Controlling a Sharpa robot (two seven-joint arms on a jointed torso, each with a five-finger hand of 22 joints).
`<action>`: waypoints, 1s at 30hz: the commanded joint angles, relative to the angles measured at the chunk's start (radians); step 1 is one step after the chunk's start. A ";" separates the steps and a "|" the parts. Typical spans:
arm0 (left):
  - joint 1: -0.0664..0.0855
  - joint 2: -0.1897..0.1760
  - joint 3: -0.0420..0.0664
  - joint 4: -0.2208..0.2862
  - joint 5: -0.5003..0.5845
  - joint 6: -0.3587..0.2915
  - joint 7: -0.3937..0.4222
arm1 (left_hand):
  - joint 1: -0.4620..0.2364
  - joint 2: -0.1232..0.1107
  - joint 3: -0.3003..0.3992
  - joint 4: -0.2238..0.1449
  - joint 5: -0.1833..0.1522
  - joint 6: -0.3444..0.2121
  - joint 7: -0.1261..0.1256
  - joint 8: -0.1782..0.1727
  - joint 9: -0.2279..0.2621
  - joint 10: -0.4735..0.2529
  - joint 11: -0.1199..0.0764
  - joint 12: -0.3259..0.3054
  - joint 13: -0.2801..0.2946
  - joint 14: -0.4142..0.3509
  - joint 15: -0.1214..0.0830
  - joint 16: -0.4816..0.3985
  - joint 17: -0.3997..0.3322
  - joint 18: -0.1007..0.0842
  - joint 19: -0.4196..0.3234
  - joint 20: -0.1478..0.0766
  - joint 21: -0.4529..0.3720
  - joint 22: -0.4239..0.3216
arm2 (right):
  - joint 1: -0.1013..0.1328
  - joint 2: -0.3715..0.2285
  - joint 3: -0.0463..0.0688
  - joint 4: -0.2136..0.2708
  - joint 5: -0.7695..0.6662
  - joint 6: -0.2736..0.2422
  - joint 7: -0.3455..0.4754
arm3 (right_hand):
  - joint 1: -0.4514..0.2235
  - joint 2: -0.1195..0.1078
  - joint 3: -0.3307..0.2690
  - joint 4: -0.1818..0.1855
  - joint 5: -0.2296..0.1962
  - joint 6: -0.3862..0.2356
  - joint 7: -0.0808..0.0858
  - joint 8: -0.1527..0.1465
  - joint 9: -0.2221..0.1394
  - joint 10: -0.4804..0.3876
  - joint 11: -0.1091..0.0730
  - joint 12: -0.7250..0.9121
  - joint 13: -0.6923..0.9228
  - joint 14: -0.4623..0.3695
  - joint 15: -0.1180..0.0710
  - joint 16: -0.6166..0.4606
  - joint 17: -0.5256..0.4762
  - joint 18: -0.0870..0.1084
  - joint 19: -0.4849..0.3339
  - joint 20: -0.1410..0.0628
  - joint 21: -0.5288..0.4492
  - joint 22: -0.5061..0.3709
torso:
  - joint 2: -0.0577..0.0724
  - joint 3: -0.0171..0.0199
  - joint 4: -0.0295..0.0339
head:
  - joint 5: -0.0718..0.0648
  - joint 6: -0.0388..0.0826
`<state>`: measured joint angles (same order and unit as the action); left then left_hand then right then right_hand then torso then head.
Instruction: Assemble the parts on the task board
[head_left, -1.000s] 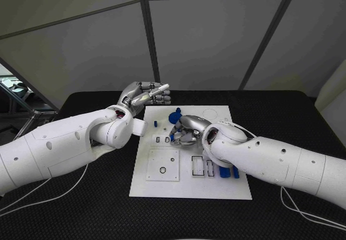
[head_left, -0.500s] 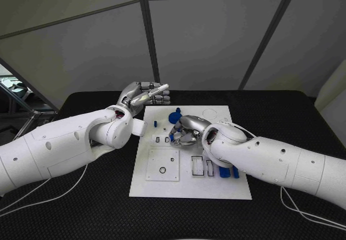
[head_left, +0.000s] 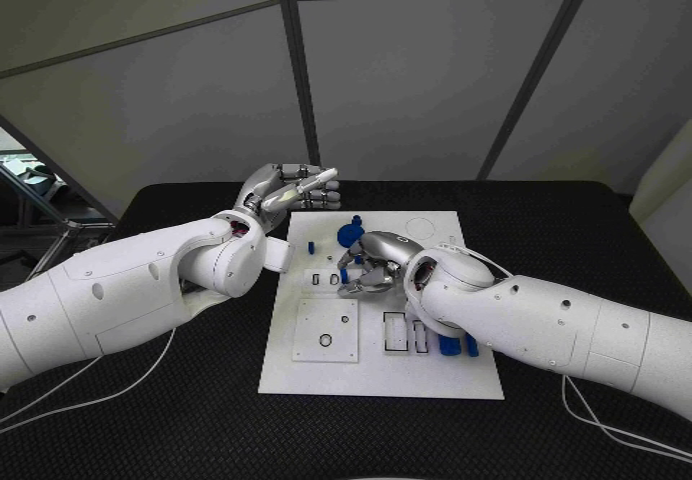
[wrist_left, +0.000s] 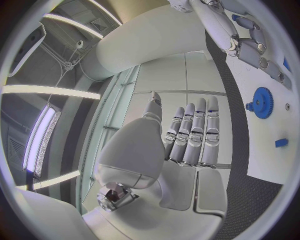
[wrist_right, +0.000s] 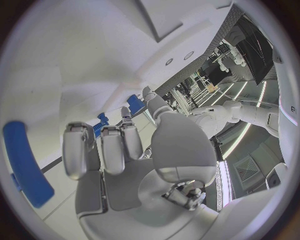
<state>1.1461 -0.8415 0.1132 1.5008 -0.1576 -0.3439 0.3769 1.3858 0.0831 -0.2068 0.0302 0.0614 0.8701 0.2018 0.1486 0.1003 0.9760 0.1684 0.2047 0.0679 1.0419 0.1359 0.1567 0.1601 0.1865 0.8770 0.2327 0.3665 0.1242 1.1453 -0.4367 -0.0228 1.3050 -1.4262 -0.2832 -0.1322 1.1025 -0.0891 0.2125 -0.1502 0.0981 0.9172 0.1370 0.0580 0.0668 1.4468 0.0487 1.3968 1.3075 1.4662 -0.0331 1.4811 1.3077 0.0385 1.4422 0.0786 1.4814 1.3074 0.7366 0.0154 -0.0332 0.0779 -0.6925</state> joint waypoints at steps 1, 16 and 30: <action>0.001 0.001 0.001 0.000 0.001 0.012 0.004 | -0.002 0.010 -0.003 0.000 -0.002 -0.003 0.001 -0.003 -0.001 -0.003 0.001 -0.003 0.001 -0.007 -0.003 -0.004 0.001 -0.005 -0.004 0.006 -0.007 -0.001 | 0.002 0.001 0.000 -0.001 0.010 -0.077 0.029 | 0.005 -0.008 -0.012 0.005 -0.004 -0.015 0.002 0.003 0.001 -0.009 0.006 -0.015 0.069 0.061 0.011 -0.009 0.068 0.007 -0.002 0.011 -0.009 0.063 | 0.000 0.0003 -0.0005 | -0.001 0.001; 0.001 -0.002 0.001 -0.006 -0.022 -0.009 -0.029 | -0.005 0.013 -0.011 -0.004 -0.002 0.002 -0.004 -0.006 0.000 0.012 -0.004 -0.003 0.004 0.019 -0.010 0.005 0.011 -0.003 0.013 0.002 0.002 0.000 | 0.002 -0.048 0.001 0.060 0.104 -0.224 0.236 | 0.035 0.002 -0.017 0.010 0.006 0.002 -0.002 0.014 0.012 -0.021 0.004 -0.032 0.051 0.059 0.011 -0.016 0.059 0.009 -0.006 0.012 -0.014 0.056 | -0.003 0.0001 -0.0009 | -0.003 0.011; 0.008 -0.037 0.001 -0.044 -0.344 0.089 -0.369 | -0.037 0.052 -0.056 0.001 0.023 0.133 -0.089 0.031 0.066 0.301 -0.118 0.210 0.221 0.466 -0.167 0.889 0.821 -0.041 0.444 -0.155 0.519 0.426 | 0.064 -0.268 0.008 0.252 0.275 -0.057 0.319 | 0.051 0.023 -0.031 0.003 0.007 0.103 -0.026 0.036 0.036 -0.063 -0.018 -0.102 -0.020 0.040 -0.007 -0.062 -0.007 0.026 -0.056 -0.003 -0.061 -0.021 | -0.029 0.0017 -0.0027 | 0.007 0.004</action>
<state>1.1506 -0.8786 0.1128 1.4562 -0.3451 -0.3292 0.1551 1.3475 0.1319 -0.2621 0.0329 0.0902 0.9974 0.1171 0.1758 0.1614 1.2673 0.0533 0.3968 0.2687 1.4627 -0.0248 0.9254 0.8763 0.1854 1.2985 0.0830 0.8271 0.4829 1.2033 -0.6944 -0.0161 1.5464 -1.2405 -0.4156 0.1551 1.1504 -0.0732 0.1864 -0.1463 0.1020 1.0134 0.1098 0.0926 0.1023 1.3900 0.0308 1.3003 1.2928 1.4667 -0.0343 1.4228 1.3045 0.0545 1.3950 0.0747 1.4246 1.2929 0.7186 0.0163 -0.0343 0.0821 -0.6830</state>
